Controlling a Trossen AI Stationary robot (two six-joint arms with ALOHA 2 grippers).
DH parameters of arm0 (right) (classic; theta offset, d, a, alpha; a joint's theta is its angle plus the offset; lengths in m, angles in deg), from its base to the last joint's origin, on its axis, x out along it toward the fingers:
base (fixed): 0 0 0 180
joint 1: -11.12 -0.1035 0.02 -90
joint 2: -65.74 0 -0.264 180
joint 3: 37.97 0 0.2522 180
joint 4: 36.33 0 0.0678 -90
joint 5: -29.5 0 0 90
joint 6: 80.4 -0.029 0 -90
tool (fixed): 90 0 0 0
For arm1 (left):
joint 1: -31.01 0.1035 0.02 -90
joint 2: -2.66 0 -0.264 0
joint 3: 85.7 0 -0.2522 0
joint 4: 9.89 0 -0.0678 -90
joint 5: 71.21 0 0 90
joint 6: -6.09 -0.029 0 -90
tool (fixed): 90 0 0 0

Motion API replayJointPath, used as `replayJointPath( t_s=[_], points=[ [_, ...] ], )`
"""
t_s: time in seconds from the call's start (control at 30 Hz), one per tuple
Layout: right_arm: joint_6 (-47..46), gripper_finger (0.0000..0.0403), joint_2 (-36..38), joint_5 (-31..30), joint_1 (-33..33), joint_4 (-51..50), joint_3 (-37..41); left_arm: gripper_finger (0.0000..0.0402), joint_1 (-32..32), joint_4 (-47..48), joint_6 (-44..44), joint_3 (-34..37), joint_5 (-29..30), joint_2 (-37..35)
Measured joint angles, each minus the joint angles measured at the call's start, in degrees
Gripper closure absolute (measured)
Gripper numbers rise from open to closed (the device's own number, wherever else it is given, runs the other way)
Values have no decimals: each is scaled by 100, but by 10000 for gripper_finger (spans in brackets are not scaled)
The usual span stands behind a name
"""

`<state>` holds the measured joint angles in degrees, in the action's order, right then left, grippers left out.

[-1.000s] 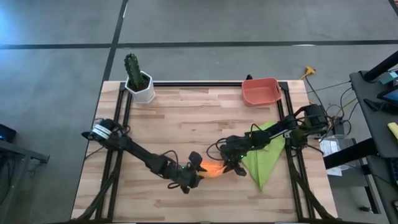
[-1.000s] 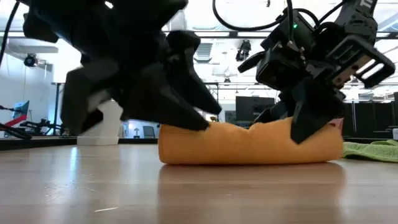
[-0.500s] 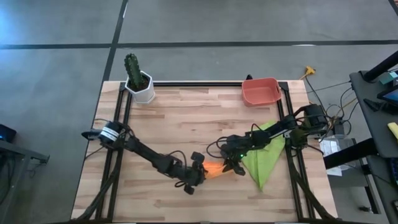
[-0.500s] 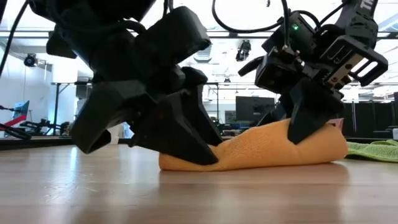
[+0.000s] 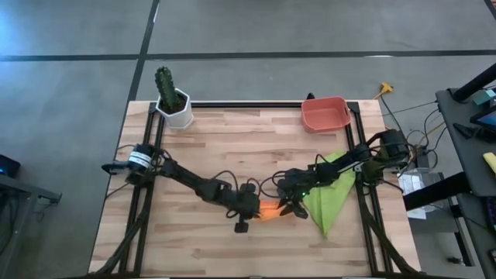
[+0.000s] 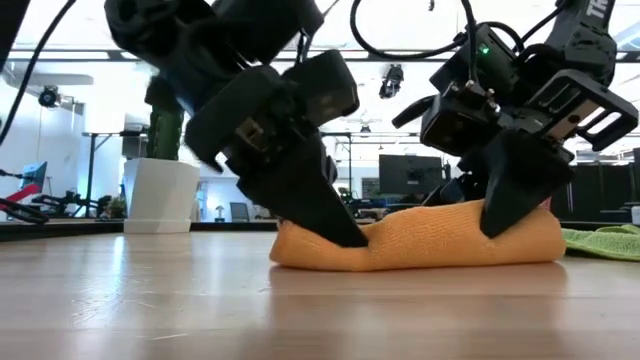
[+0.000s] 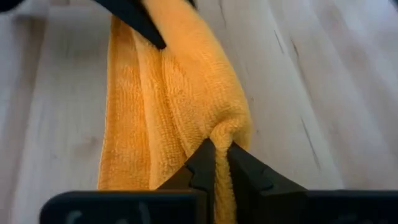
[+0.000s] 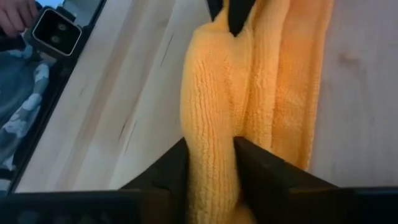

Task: Roll microfiber towels into tight, uniform cylinder then place into a basket
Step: Roll the orange microfiber cloth

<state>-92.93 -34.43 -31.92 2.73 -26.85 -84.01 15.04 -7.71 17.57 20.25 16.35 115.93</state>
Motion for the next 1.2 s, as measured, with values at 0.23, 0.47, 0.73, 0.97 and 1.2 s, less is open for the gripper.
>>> replayJointPath(
  t_s=[0.23,0.47,0.73,0.97,1.2],
  points=[
    [207,208,161,31,-95,-148,9,396,227,-292,494,107,-627,13],
    [694,184,818,54,-114,-860,30,398,302,-745,926,308,-991,22],
    [2467,184,1961,-1526,-900,-1466,28,399,313,-1847,1534,755,-1298,31],
    [3689,184,2229,-4441,-2436,-1368,26,400,313,-3102,2320,1243,-1317,31],
    [3136,183,1416,-5071,-2775,-667,17,400,313,-3429,2814,1353,-1123,31]
  ],
)
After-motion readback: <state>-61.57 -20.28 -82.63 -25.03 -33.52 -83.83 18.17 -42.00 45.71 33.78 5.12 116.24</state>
